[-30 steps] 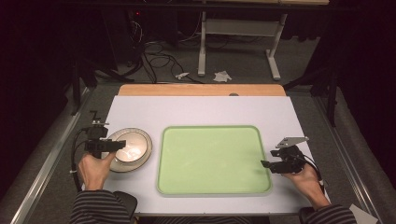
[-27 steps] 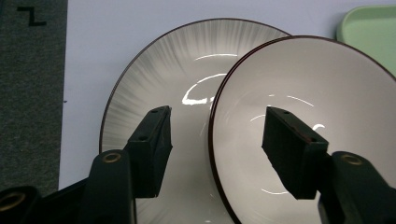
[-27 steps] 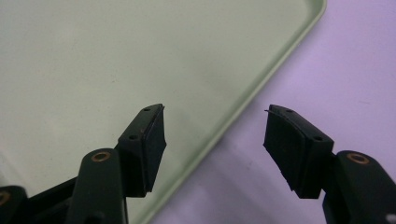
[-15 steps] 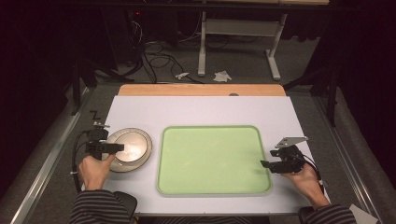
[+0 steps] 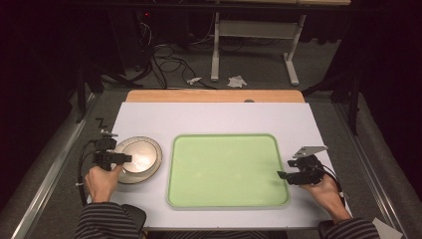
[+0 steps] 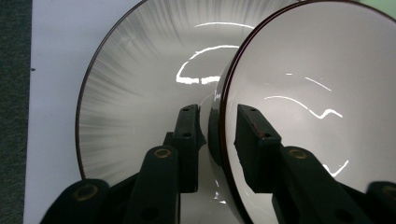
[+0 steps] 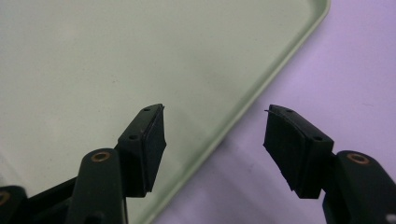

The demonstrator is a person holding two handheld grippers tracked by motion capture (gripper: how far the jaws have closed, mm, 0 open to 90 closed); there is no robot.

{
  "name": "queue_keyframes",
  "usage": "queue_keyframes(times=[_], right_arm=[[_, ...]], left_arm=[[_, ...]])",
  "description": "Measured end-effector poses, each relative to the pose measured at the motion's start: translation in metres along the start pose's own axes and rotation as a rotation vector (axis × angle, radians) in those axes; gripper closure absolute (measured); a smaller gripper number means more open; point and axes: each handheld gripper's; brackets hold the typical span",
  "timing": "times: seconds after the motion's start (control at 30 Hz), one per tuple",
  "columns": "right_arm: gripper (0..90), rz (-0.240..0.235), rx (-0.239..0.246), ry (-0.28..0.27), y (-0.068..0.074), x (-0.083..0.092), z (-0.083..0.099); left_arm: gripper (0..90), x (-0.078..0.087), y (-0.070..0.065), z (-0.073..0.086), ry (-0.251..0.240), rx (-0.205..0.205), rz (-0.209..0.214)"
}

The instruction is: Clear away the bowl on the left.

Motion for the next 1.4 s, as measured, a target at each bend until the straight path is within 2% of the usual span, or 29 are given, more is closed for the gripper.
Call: queue_keyframes(times=[0.27, 0.47, 0.63, 0.83, 1.03, 1.3, 1.4], right_arm=[[39.7, -0.008, -0.003, 0.005, 0.0, 0.0, 0.0], [39.7, -0.004, -0.002, 0.001, 0.001, -0.002, 0.0], [39.7, -0.005, -0.002, 0.001, 0.0, -0.001, 0.0], [39.7, -0.006, -0.004, -0.001, 0.0, -0.001, 0.0], [39.6, -0.009, -0.002, -0.004, 0.0, -0.002, -0.001], [39.6, -0.007, 0.002, -0.007, -0.001, -0.002, -0.001], [39.6, -0.003, 0.001, -0.004, -0.001, -0.002, -0.001]], left_arm=[[81.1, -0.003, 0.0, 0.0, 0.011, 0.007, -0.013], [82.6, -0.002, 0.001, -0.003, 0.012, 0.033, 0.003], [82.3, 0.001, 0.0, -0.005, 0.0, 0.055, 0.036], [82.3, 0.003, -0.002, -0.005, -0.014, 0.039, 0.036], [82.3, 0.015, -0.006, -0.008, -0.058, 0.025, 0.069], [82.3, 0.024, -0.017, -0.007, -0.073, -0.011, 0.106], [82.3, 0.025, -0.019, -0.007, -0.075, -0.013, 0.113]])
Point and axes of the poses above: each handheld gripper's, and its own axes: x roughly backward along the jaws, z roughly out of its underside, y roughly to its left, and after that the axes turned 3 degrees about y, right-handed
